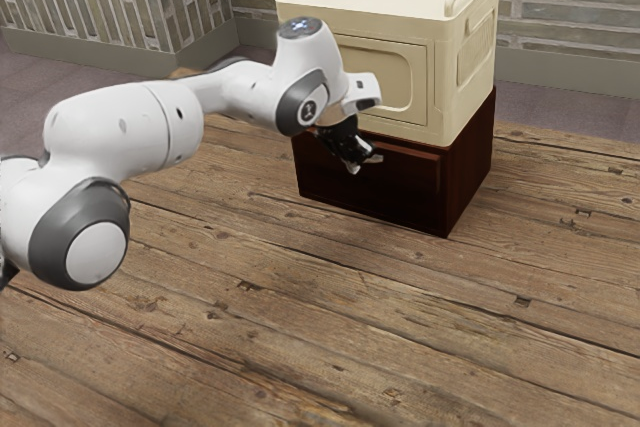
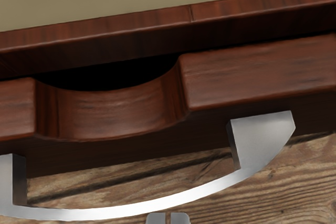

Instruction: Push the drawer handle with one arm to close the drawer

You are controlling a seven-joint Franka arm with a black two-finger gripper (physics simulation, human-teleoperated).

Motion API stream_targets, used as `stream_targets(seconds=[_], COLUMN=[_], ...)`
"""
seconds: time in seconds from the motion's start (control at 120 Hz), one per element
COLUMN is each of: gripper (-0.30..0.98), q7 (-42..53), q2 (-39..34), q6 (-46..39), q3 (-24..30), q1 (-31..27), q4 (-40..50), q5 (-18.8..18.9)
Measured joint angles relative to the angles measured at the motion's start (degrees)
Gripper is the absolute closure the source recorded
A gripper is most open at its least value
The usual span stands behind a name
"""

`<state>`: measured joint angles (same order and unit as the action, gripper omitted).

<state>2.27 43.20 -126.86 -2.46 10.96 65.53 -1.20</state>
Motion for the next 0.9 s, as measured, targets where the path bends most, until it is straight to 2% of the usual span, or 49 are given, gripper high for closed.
stream_targets(seconds=[0.258,0.325,0.392,0.467,0.567,0.792,0.858,0.9], gripper=[0.78,0.78,0.79,0.79,0.79,0.78,0.71,0.62], q7=[1.7,2.1,2.4,2.5,2.3,-0.3,-1.0,-1.3], q2=[3.0,2.5,0.2,-6.4,-18.8,-38.0,-41.7,-43.0], q6=[1.3,1.6,1.8,2.0,4.2,21.0,24.9,26.8], q3=[0.0,0.0,-0.1,-0.1,-1.1,-1.2,-1.0,-0.6], q1=[0.0,0.0,0.1,0.2,0.3,0.5,0.3,-0.1], q4=[-5.1,-4.1,0.6,9.8,20.8,26.7,27.1,27.2], q5=[-0.8,-1.5,-3.1,-4.7,-6.1,-3.6,-2.1,-1.0])
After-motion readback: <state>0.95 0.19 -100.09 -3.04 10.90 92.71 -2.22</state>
